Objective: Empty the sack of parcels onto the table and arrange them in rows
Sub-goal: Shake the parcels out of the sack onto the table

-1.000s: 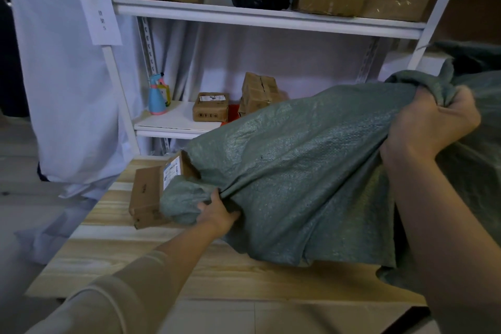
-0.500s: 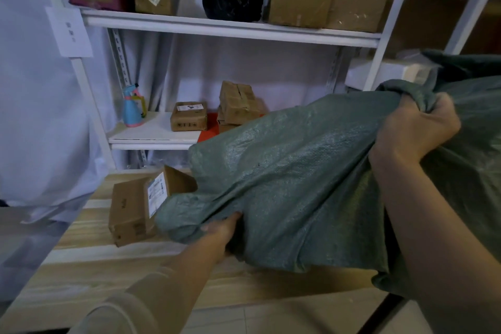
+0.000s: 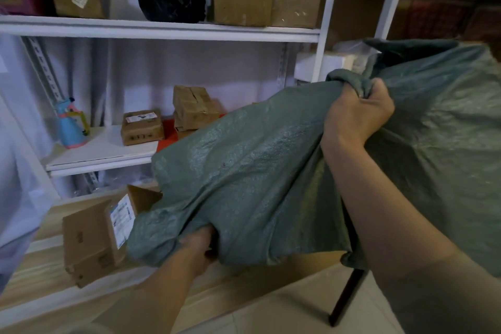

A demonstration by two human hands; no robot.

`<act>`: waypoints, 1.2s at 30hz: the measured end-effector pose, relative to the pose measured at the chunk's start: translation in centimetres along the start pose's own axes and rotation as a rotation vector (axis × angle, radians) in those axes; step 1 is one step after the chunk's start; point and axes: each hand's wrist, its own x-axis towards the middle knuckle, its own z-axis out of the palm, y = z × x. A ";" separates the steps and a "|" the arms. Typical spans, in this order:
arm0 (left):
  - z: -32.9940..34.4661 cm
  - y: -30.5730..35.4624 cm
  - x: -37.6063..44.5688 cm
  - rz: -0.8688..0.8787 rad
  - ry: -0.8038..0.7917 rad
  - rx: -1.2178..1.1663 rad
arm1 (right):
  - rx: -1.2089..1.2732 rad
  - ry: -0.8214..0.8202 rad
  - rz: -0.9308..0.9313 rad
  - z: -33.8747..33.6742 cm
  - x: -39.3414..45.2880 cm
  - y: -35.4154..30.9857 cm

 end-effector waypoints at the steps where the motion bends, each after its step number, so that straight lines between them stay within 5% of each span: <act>1: 0.2 0.1 -0.3 0.006 -0.046 -0.003 | 0.001 0.001 0.004 0.0 0.1 -0.1; 7: 2.8 0.1 -1.6 -0.056 -0.242 -0.128 | -0.007 -0.004 0.005 0.1 1.8 0.8; 25: 16.5 -4.0 -3.7 -0.038 -0.173 -0.419 | 0.160 -0.164 -0.006 -2.7 12.7 5.2; 36: 16.2 -0.9 -2.0 -0.020 -0.131 -0.379 | 0.275 -0.181 0.039 -2.5 14.1 5.1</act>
